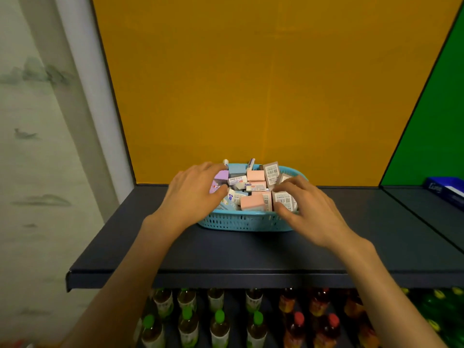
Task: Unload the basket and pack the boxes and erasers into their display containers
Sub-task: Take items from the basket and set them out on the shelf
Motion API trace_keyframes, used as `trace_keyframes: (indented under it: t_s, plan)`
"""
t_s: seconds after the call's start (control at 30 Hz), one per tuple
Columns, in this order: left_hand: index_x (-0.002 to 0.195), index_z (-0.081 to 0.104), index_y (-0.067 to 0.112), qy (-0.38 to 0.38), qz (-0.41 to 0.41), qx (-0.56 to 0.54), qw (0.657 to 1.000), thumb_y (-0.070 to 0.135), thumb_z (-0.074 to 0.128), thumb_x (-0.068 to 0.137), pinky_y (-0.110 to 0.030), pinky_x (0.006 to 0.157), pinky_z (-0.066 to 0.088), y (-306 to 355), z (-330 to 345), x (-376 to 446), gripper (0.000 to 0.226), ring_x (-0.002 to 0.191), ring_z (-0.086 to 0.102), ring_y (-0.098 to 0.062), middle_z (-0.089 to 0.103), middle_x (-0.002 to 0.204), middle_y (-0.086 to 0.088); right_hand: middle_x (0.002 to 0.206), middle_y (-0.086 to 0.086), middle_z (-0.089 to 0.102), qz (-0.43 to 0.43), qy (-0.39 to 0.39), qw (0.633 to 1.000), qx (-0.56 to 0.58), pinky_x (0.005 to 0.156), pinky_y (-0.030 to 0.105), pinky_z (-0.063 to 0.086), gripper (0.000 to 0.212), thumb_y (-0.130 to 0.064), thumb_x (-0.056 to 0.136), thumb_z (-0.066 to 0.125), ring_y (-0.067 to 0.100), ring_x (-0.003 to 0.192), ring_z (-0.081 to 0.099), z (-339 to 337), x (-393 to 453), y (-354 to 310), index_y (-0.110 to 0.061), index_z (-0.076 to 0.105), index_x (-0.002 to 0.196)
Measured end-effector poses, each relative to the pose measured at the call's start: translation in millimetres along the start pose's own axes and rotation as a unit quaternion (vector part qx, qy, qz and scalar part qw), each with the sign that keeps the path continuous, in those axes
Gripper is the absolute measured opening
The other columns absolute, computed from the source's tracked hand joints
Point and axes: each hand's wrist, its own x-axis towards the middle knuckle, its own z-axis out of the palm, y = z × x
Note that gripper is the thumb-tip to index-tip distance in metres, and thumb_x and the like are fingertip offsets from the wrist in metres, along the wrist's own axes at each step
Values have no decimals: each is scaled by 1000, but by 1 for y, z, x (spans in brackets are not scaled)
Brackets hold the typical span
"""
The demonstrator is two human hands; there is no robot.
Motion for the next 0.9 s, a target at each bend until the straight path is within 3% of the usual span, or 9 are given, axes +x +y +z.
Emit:
trace_keyframes:
  t_s: [0.23, 0.5, 0.73, 0.9]
  plan:
    - [144, 46, 31, -18, -13, -2, 1000, 45, 50, 99, -36, 90, 43, -10, 21, 39, 48, 124, 53, -21, 54, 141, 4, 136, -7, 50, 14, -13, 1000, 11, 82, 39, 49, 37, -37, 94, 55, 20, 119, 53, 17, 32, 27, -30, 56, 130]
    - [134, 56, 28, -100, -25, 17, 995, 44, 57, 96, -33, 82, 42, -13, 61, 93, 42, 116, 56, -23, 60, 130, 1, 126, -4, 60, -50, -38, 998, 21, 84, 37, 46, 29, -35, 96, 57, 21, 114, 56, 35, 83, 60, -26, 63, 123]
    - [106, 69, 25, -164, -32, 10, 986, 37, 59, 96, -37, 73, 52, -19, 84, 121, 19, 90, 62, -17, 67, 95, 5, 121, -5, 62, -85, -66, 993, 41, 87, 36, 47, 28, -32, 95, 58, 17, 111, 57, 47, 107, 71, -27, 64, 122]
    - [97, 70, 16, -217, -32, -17, 976, 38, 58, 99, -36, 68, 47, -23, 93, 130, 25, 75, 58, -17, 64, 81, -1, 111, -8, 64, -85, -82, 991, 61, 84, 38, 52, 22, -34, 96, 59, 14, 101, 59, 56, 114, 74, -28, 66, 115]
